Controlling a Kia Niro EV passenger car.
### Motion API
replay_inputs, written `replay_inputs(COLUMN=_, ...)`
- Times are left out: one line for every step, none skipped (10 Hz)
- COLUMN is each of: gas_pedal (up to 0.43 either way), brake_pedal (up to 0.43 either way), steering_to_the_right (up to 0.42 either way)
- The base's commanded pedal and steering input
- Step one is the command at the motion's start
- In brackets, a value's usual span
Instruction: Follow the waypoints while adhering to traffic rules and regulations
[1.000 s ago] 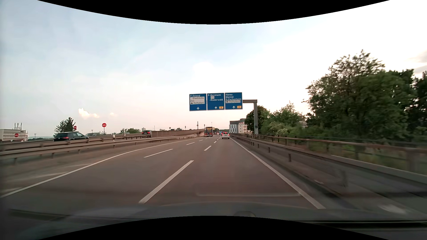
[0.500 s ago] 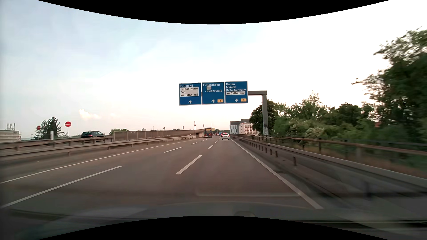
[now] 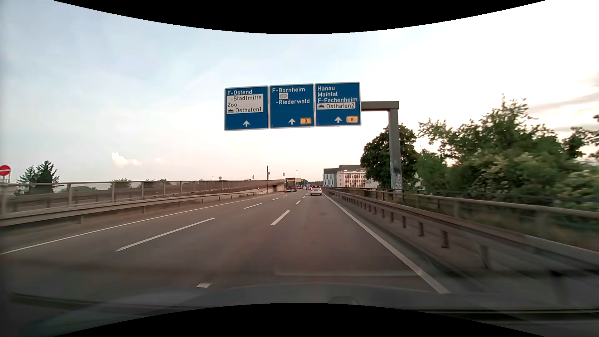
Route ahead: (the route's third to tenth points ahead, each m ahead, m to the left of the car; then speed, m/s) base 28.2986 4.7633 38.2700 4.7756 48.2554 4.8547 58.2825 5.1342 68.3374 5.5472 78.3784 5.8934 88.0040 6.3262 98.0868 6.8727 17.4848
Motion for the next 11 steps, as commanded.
replay_inputs(gas_pedal=0.0, brake_pedal=0.122, steering_to_the_right=-0.006)
replay_inputs(gas_pedal=0.0, brake_pedal=0.122, steering_to_the_right=-0.006)
replay_inputs(gas_pedal=0.0, brake_pedal=0.134, steering_to_the_right=-0.006)
replay_inputs(gas_pedal=0.0, brake_pedal=0.14, steering_to_the_right=-0.006)
replay_inputs(gas_pedal=0.0, brake_pedal=0.152, steering_to_the_right=-0.006)
replay_inputs(gas_pedal=0.0, brake_pedal=0.152, steering_to_the_right=-0.006)
replay_inputs(gas_pedal=0.0, brake_pedal=0.152, steering_to_the_right=-0.007)
replay_inputs(gas_pedal=0.0, brake_pedal=0.159, steering_to_the_right=-0.007)
replay_inputs(gas_pedal=0.0, brake_pedal=0.159, steering_to_the_right=-0.007)
replay_inputs(gas_pedal=0.0, brake_pedal=0.165, steering_to_the_right=-0.007)
replay_inputs(gas_pedal=0.0, brake_pedal=0.165, steering_to_the_right=-0.007)
